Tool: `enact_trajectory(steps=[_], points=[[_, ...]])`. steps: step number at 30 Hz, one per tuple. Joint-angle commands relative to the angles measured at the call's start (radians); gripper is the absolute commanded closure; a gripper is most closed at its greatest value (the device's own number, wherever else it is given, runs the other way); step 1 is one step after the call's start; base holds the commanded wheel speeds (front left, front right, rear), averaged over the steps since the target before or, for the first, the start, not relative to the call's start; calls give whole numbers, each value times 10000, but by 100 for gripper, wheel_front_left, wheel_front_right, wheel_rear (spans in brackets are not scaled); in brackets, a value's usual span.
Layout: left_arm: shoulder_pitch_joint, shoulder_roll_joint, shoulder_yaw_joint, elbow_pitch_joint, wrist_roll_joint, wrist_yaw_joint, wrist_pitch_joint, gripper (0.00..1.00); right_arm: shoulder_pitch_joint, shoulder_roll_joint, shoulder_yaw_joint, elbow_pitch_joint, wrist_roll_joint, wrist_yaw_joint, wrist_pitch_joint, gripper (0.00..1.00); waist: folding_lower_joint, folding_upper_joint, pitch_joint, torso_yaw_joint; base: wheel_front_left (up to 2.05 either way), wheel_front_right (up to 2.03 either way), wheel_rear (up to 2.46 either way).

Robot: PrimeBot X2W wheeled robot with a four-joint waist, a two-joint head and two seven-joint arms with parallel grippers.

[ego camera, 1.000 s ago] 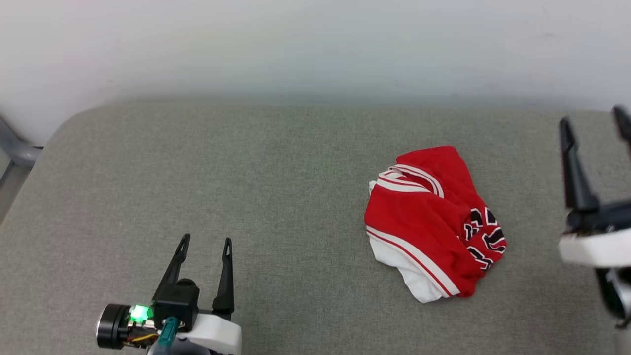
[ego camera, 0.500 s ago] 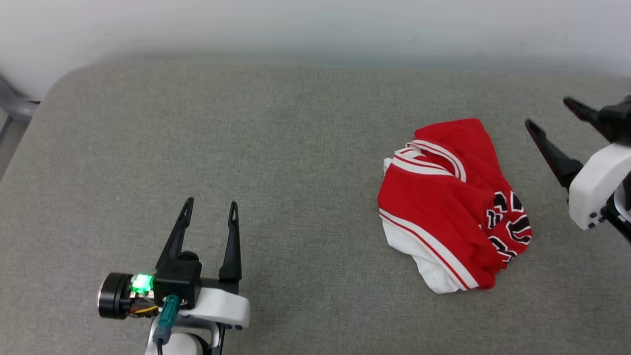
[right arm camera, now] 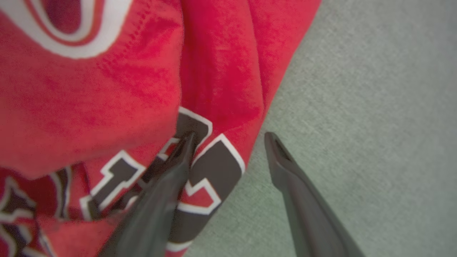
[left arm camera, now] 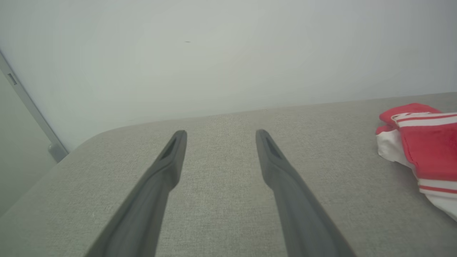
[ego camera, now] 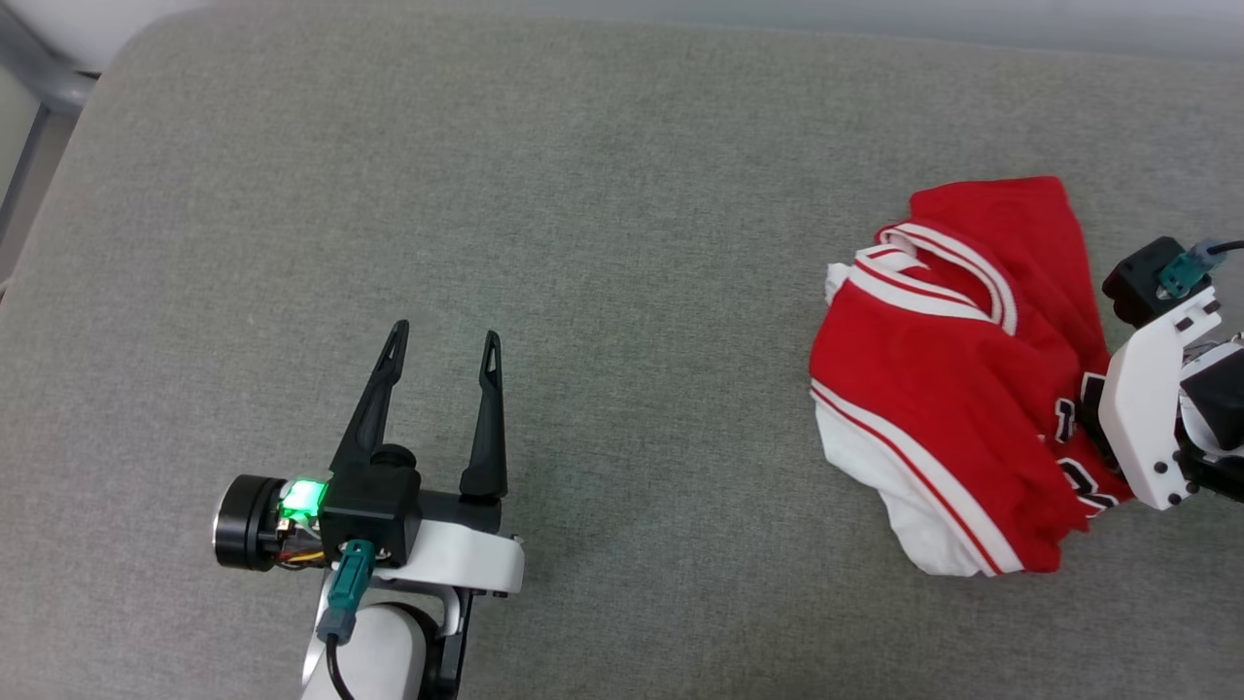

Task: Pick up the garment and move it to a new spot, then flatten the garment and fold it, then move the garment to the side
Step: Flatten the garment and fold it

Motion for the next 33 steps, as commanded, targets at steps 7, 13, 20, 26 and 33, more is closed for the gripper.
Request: enact_trajectory(steps=[7, 13, 20, 26, 33], points=[[-156, -96, 20, 37, -41, 26, -27, 0, 439, 759, 1383, 994, 359, 19, -209, 0, -2, 0, 271, 320, 0, 0, 0], [0, -84, 133, 149, -10, 6, -27, 0, -588, 586, 1570, 1023, 155, -9, -2201, 100, -2, 0, -151, 34, 0, 0, 0], [376, -48, 240, 217, 18, 24, -27, 0, -1241, 321, 768, 741, -211, -12, -4703, 100, -2, 0, -979, -446, 0, 0, 0], [812, -36, 341, 197, 19, 65, -27, 0, 73, -14, -762, 358, -348, -12, -5781, 100, -2, 0, -1467, -781, 0, 0, 0], [1267, -37, 421, 232, -34, 62, -27, 0, 3108, 426, -4001, 390, -802, -10, -6362, 100, -2, 0, -1788, -1123, 0, 0, 0]])
